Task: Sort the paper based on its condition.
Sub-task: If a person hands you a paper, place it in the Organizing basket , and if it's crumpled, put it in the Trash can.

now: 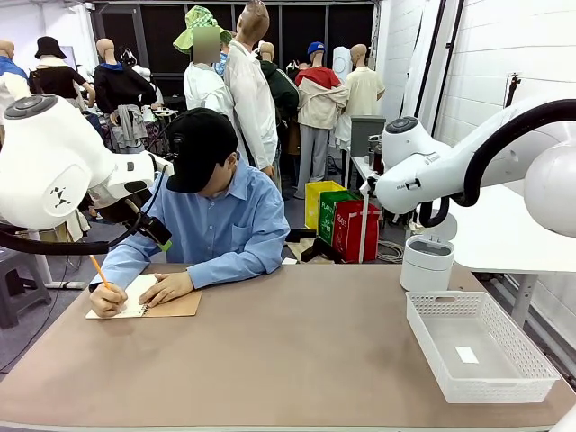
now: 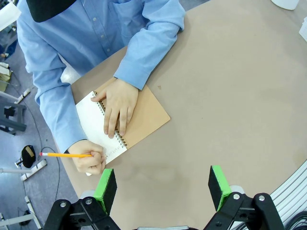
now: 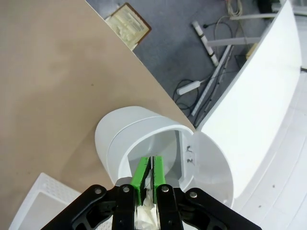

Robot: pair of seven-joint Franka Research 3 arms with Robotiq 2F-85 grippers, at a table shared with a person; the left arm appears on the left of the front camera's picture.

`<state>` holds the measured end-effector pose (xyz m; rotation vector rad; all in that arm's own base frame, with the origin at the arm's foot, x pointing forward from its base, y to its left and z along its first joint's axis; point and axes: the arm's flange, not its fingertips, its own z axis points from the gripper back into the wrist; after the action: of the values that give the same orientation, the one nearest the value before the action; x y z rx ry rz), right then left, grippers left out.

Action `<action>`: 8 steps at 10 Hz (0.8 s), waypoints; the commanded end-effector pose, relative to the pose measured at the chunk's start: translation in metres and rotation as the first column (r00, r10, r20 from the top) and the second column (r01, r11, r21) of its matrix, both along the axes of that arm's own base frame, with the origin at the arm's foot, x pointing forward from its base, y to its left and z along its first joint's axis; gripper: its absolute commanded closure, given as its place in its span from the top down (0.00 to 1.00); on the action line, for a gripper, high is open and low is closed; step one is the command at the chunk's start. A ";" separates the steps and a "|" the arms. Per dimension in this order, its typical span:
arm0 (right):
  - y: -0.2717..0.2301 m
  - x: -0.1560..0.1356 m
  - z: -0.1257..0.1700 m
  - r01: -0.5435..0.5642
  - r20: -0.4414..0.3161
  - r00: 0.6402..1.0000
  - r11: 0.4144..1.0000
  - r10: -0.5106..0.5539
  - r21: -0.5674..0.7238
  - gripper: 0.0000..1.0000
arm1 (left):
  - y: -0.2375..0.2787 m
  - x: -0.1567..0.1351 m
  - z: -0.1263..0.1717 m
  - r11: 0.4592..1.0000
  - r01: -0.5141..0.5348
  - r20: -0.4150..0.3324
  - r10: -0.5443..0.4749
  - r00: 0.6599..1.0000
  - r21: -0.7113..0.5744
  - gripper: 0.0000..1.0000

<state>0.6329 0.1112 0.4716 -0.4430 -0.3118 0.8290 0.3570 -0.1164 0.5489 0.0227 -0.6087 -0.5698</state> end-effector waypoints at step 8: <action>-0.034 0.009 -0.032 0.028 -0.039 0.999 0.998 -0.030 -0.058 0.00 | 0.000 0.000 0.000 1.000 0.000 -0.001 0.000 1.000 -0.003 1.00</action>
<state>0.6420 0.0812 0.4453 -0.4598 -0.2585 0.8137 0.3570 -0.1164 0.5488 0.0227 -0.6087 -0.5698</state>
